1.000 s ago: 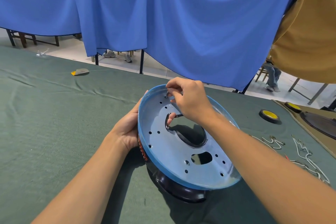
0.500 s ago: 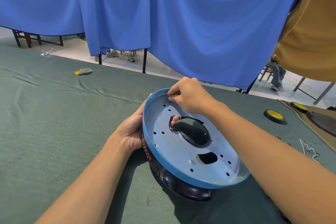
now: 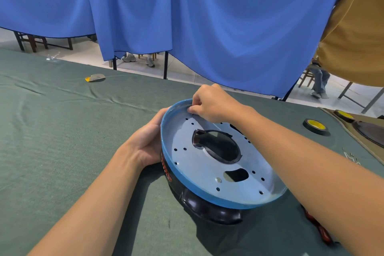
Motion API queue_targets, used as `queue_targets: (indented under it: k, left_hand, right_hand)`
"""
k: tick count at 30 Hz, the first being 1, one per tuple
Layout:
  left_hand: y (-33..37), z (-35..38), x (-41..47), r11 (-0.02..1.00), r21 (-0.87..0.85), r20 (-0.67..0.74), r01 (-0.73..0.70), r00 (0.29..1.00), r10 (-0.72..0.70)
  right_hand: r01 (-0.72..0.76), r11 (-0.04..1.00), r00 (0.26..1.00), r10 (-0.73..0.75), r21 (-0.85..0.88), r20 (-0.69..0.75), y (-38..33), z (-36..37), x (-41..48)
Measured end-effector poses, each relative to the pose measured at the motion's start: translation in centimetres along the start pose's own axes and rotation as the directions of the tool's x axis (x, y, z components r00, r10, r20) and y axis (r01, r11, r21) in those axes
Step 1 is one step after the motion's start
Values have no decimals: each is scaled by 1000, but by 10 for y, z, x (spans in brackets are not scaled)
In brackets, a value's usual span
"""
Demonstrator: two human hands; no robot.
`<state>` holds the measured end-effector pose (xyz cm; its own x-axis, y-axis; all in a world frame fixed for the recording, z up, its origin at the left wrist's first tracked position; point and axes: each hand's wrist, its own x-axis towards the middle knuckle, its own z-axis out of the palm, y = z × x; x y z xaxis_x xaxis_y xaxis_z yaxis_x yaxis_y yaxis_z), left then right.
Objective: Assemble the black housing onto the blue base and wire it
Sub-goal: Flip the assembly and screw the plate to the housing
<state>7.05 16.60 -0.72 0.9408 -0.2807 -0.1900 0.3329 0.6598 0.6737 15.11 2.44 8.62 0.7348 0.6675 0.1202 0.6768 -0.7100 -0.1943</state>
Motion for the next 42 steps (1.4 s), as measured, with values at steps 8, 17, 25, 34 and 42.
queue_targets:
  k: [8,17,25,34,42]
  left_hand:
    - [4,-6,1,998,30,63,50,997,-52]
    - [3,-14,3,997,33,11,74,997,-75]
    - [2,-22,8,998,5,-10,69,998,-68]
    - [1,-23,11,997,-17,-15,69,997,-69]
    - [2,-15,6,997,49,-41,51,998,-49]
  right_hand:
    - [121,992,992,-123,42,35,5,-4,-2]
    - [64,997,998,-65,-45,-6,7,8,1]
    - [176,984,984,-175,7,-27,4,8,0]
    - [198,980,980,-198,0,-27,2,9,0]
    - [98,995,995,-98,9,-37,-3,13,-1]
